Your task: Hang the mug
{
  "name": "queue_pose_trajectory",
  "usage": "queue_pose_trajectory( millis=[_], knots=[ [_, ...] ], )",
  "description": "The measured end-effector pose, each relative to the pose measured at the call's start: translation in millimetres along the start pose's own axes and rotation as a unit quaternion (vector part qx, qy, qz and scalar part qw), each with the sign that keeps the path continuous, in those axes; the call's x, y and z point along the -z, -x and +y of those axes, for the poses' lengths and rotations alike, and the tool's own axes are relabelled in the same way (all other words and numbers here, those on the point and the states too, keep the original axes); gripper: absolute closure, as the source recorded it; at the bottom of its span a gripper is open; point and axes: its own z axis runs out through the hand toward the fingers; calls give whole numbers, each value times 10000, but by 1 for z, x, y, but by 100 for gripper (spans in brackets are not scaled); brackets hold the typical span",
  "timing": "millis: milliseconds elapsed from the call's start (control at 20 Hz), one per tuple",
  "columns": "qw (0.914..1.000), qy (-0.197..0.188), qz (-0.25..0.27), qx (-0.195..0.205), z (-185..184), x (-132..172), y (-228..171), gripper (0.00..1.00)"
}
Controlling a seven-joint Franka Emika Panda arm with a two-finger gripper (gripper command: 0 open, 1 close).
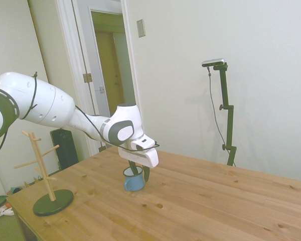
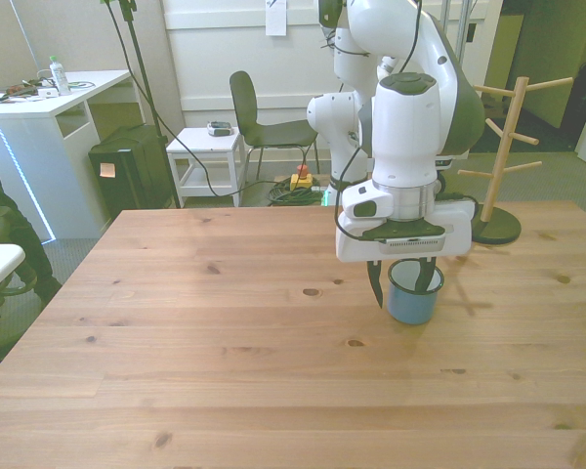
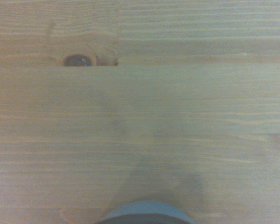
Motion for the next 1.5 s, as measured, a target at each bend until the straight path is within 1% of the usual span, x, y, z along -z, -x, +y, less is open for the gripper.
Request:
queue_pose_trajectory(
  millis=[300,1000,1100,1350,1500],
  knots=[
    [10000,-14,19,0,4,-6,4,100],
    [10000,-42,39,-9,7,-7,12,100],
    [10000,-38,1,27,7,-4,25,100],
    [9998,-58,-100,158,7,12,80,100],
    [9996,-71,-145,212,9,19,107,100]
  ],
)
